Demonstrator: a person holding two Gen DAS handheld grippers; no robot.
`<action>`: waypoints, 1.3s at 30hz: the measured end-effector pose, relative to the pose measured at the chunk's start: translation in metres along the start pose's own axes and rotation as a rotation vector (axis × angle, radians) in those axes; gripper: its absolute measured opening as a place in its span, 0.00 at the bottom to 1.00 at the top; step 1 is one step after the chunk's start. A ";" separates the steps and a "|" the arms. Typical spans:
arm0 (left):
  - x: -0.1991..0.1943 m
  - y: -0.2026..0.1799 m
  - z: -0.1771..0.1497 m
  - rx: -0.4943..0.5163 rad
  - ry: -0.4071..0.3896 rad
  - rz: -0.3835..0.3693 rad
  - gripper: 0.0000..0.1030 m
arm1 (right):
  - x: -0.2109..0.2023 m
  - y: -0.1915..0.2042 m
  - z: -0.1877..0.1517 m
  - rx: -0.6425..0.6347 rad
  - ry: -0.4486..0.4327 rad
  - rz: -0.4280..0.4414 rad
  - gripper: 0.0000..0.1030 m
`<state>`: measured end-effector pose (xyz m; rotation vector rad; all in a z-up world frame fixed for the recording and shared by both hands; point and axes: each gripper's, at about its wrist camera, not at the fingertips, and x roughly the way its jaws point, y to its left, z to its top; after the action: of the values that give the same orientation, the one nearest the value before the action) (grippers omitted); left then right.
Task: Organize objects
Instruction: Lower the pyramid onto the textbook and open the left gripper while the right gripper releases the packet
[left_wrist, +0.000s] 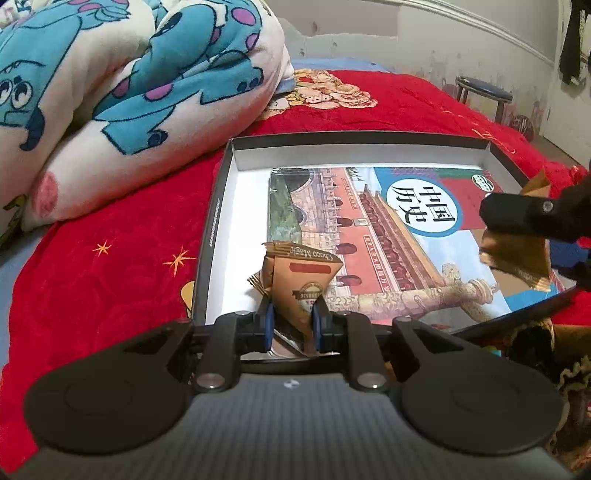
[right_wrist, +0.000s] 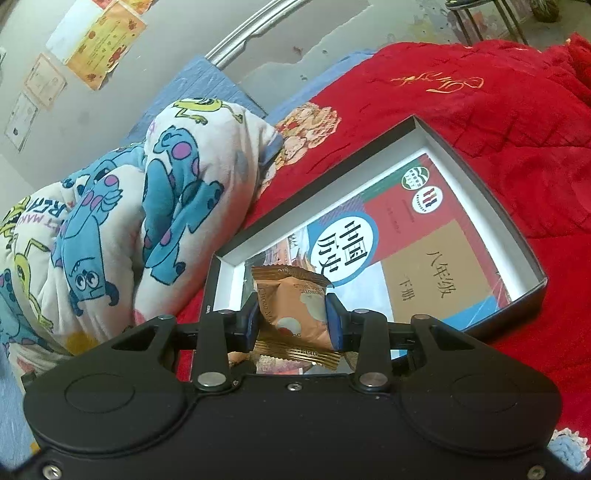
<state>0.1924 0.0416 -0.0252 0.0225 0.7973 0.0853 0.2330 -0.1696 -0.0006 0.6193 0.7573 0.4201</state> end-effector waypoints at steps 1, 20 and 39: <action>0.000 0.000 0.000 0.001 -0.001 0.000 0.23 | 0.000 0.001 -0.001 -0.007 0.002 0.003 0.34; 0.000 0.001 0.000 -0.027 -0.006 -0.002 0.25 | 0.040 0.036 -0.028 -0.222 0.097 -0.005 0.34; 0.003 0.003 0.002 -0.031 -0.015 -0.001 0.42 | 0.051 0.042 -0.027 -0.254 0.124 -0.050 0.35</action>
<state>0.1959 0.0448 -0.0253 -0.0069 0.7812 0.0966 0.2410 -0.1003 -0.0141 0.3376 0.8206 0.5027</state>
